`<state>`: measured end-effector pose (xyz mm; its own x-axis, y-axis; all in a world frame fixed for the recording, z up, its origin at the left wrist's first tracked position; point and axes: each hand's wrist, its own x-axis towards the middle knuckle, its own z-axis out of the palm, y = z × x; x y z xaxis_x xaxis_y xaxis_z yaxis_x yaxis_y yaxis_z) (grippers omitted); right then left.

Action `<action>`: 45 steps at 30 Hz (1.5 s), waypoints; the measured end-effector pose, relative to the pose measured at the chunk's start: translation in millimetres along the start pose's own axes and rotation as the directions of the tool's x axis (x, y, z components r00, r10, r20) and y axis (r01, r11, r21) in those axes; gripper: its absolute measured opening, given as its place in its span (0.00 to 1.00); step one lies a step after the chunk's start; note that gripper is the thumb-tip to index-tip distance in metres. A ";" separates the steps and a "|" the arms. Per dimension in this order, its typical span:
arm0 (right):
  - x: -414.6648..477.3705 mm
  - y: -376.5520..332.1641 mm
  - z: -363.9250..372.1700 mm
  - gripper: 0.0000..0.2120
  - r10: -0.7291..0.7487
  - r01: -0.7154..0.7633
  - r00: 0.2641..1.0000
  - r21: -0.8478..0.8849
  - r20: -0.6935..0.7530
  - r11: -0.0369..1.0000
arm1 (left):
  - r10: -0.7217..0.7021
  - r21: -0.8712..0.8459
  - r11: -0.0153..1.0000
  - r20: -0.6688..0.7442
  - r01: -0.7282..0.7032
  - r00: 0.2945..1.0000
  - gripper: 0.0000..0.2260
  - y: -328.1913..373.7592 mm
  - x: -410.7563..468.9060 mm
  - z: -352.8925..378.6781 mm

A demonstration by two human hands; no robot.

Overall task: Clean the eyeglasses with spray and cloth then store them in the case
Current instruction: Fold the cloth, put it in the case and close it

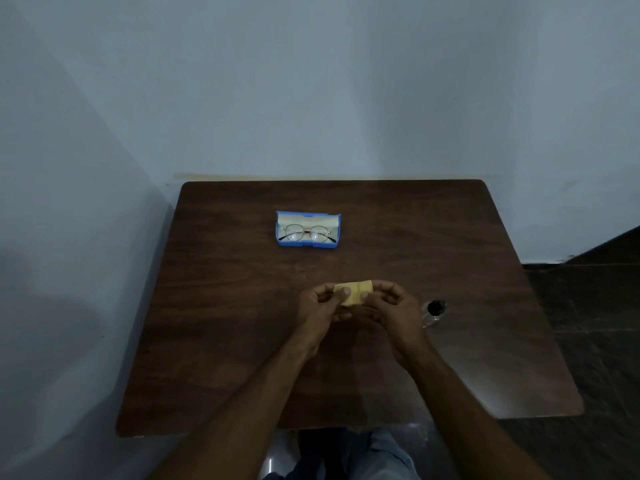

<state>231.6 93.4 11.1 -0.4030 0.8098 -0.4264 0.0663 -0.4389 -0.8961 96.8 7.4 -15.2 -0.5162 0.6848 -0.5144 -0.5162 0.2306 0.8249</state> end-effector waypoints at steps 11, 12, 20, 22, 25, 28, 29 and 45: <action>27.6 12.6 26.5 0.05 -0.031 0.024 0.998 -0.135 -0.055 0.991 | 0.013 0.025 1.000 -0.157 -0.009 0.987 0.11 2.9 16.2 -10.6; 32.3 13.6 27.4 0.06 -0.030 0.021 0.998 -0.143 -0.058 0.990 | -0.017 -0.004 1.000 -0.132 0.017 0.991 0.10 3.5 18.7 -12.7; 76.3 11.1 53.3 0.05 0.069 -0.070 0.998 -0.226 -0.012 0.972 | -0.004 0.110 0.994 -0.151 0.021 0.989 0.11 24.5 59.0 -34.1; 94.7 8.2 65.7 0.04 0.059 -0.053 0.998 -0.317 0.010 0.947 | 0.062 0.175 0.984 -0.175 -0.031 0.983 0.10 33.4 75.4 -39.7; 120.3 5.0 86.1 0.03 -0.065 0.072 0.997 -0.418 0.032 0.906 | 0.170 0.284 0.954 -0.237 -0.100 0.957 0.10 49.2 103.0 -49.1; 145.5 2.7 104.0 0.05 -0.156 0.157 0.987 -0.556 0.049 0.817 | 0.274 0.447 0.885 -0.277 -0.129 0.921 0.12 63.2 131.5 -58.4; 152.3 1.8 108.0 0.06 -0.169 0.167 0.984 -0.599 0.053 0.783 | 0.311 0.500 0.855 -0.279 -0.139 0.908 0.11 66.3 139.1 -60.4; 180.3 7.6 124.2 0.12 -0.278 0.284 0.939 -0.915 0.204 0.288 | 0.479 0.811 0.570 -0.201 -0.129 0.855 0.08 67.5 166.2 -63.2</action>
<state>46.1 187.7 -57.4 -0.5826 0.8029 -0.1265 0.7396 0.4591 -0.4921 -67.0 93.0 -59.9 -0.8255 0.5569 -0.0915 0.3269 0.6039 0.7269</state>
